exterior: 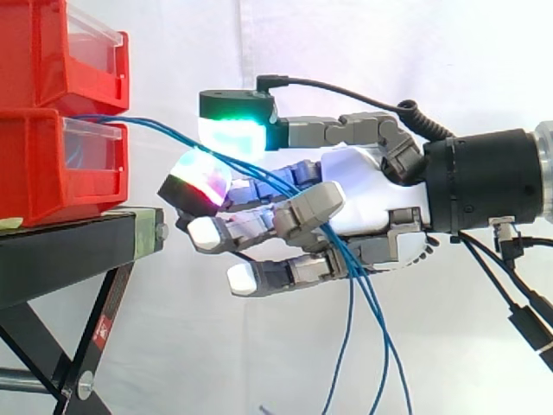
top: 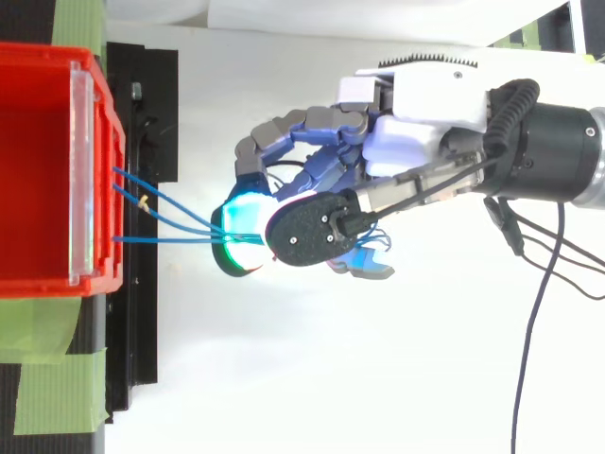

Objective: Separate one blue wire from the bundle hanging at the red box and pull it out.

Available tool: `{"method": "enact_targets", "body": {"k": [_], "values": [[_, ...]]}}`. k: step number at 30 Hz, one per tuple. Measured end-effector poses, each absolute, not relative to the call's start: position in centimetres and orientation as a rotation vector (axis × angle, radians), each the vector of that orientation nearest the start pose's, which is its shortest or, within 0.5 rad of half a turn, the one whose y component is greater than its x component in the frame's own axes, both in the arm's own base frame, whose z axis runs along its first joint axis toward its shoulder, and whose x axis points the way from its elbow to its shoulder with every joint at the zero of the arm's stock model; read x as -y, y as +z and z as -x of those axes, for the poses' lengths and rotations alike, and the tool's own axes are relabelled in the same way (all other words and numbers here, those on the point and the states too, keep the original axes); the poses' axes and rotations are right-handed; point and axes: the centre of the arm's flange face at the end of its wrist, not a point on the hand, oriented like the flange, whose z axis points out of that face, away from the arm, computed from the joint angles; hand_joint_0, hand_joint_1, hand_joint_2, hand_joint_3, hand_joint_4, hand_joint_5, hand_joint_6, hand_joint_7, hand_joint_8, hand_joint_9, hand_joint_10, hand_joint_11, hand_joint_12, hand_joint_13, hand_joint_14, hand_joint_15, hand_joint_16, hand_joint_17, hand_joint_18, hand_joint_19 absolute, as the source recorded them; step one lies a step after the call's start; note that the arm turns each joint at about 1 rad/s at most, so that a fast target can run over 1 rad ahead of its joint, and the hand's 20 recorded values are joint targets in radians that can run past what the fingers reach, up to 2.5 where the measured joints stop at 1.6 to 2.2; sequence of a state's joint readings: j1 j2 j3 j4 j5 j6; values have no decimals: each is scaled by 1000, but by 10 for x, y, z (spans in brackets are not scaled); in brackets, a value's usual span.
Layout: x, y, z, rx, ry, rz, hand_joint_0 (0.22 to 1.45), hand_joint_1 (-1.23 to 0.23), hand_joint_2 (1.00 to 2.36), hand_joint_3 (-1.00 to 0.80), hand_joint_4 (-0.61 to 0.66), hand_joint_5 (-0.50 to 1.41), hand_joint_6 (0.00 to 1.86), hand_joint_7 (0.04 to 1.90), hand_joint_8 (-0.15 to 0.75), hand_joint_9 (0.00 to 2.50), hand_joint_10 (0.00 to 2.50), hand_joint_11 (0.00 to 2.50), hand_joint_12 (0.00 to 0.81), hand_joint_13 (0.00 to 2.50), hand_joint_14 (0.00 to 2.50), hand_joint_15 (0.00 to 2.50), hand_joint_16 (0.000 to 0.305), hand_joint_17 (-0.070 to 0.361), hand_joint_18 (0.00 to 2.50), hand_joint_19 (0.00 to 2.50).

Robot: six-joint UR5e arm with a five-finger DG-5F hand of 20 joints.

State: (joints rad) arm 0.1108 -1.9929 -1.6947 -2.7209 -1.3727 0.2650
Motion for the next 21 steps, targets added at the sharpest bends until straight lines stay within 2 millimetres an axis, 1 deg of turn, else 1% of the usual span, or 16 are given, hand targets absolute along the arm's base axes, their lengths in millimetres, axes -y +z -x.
{"method": "enact_targets", "body": {"k": [5,11,14,20,21], "values": [[88,235,-606,-1086,1243,-1523,588,-679,1022,-107,180,-178,889,1251,362,846,17,673,314,1606,100,1528,63,141,719,663],[91,234,-602,-1100,1207,-1544,590,-688,1024,-108,168,-180,887,1263,348,841,16,674,290,1587,52,1574,60,135,699,673],[94,238,-599,-1097,1176,-1540,590,-690,1024,-105,169,-181,887,1256,345,836,18,673,296,1585,36,1578,60,134,697,674],[102,256,-589,-1128,1072,-1498,589,-692,1024,-106,173,-182,887,1258,346,833,16,677,292,1582,19,1579,59,134,693,683],[103,259,-587,-1137,1058,-1488,588,-693,1024,-106,169,-182,888,1250,344,833,16,672,303,1581,20,1575,59,134,693,683]]}}
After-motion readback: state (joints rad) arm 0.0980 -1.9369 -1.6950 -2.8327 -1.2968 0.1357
